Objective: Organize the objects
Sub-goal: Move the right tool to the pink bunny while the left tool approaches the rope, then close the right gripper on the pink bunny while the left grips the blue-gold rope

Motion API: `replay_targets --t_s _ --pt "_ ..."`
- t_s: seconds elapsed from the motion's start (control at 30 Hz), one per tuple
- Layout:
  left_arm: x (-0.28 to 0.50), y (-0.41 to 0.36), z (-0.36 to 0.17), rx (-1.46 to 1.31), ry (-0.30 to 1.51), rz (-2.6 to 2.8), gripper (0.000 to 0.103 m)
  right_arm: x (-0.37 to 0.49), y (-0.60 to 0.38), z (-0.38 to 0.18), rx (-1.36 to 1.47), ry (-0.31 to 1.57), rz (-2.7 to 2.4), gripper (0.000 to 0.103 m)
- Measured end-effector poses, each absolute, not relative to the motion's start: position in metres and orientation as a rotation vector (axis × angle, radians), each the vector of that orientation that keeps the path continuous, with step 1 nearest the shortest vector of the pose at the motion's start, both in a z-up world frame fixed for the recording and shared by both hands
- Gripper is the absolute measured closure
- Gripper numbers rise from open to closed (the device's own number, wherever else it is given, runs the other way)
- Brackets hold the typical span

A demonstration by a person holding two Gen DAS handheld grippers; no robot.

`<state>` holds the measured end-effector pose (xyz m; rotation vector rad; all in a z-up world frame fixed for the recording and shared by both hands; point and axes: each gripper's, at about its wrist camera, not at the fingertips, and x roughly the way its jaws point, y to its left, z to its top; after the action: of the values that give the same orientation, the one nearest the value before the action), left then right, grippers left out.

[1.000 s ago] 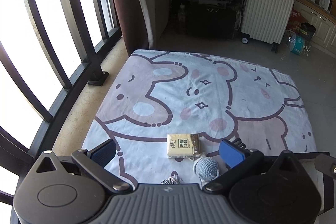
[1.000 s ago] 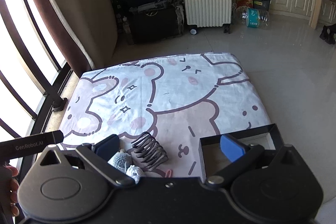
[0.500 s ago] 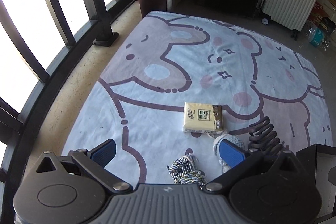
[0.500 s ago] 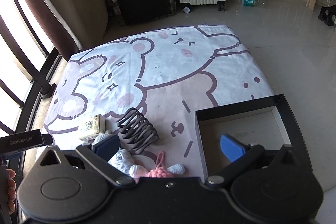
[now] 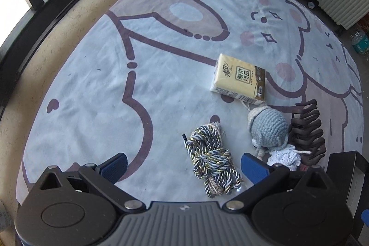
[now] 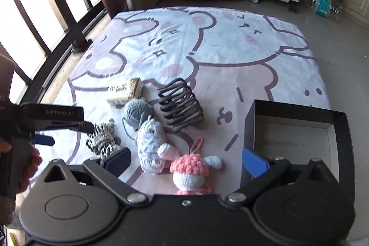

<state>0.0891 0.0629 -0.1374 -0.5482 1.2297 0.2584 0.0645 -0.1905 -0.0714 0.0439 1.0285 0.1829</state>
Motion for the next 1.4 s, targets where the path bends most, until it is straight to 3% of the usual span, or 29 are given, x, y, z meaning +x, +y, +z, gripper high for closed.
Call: replay_targets --t_s 0.63,0.77,0.93,1.07,1.4 --pt "0.099 0.051 -0.17 -0.677 1.326 0.306 0.0 0.075 -0.197 -0.119 0.176 1.223 0.139 0.001" --pt "0.101 0.05 -0.174 -0.705 1.332 0.288 0.002 0.079 -0.201 -0.126 0.257 1.276 0.106 0.03" --pt "0.103 0.05 -0.179 -0.717 1.359 0.274 0.016 0.08 -0.197 -0.131 0.236 1.309 0.09 0.054" --pt "0.103 0.052 -0.184 -0.75 1.37 0.268 0.019 0.082 -0.194 -0.137 0.226 1.343 0.081 0.068" --pt "0.112 0.04 -0.19 -0.692 1.391 0.24 0.02 0.084 -0.188 -0.148 0.188 1.378 0.059 0.07"
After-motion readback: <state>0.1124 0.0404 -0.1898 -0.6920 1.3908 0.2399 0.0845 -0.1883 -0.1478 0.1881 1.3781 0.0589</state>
